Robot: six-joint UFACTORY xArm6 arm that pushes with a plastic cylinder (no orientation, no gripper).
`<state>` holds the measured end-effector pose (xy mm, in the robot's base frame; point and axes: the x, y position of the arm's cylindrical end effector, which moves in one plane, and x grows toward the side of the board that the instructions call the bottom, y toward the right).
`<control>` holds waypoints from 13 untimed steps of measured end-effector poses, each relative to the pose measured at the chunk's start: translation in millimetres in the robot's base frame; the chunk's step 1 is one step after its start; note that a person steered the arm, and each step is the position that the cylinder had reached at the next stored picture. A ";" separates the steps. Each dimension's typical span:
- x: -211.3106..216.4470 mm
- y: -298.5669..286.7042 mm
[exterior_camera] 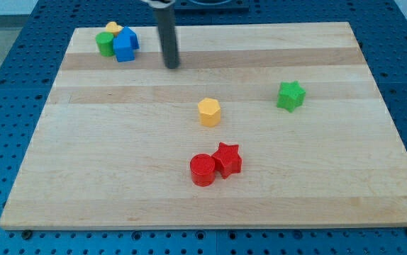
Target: Slide the green star below the green circle
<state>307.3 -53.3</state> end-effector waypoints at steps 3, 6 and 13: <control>25.7 186.9; 91.6 236.1; 105.3 -1.7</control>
<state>412.5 -55.1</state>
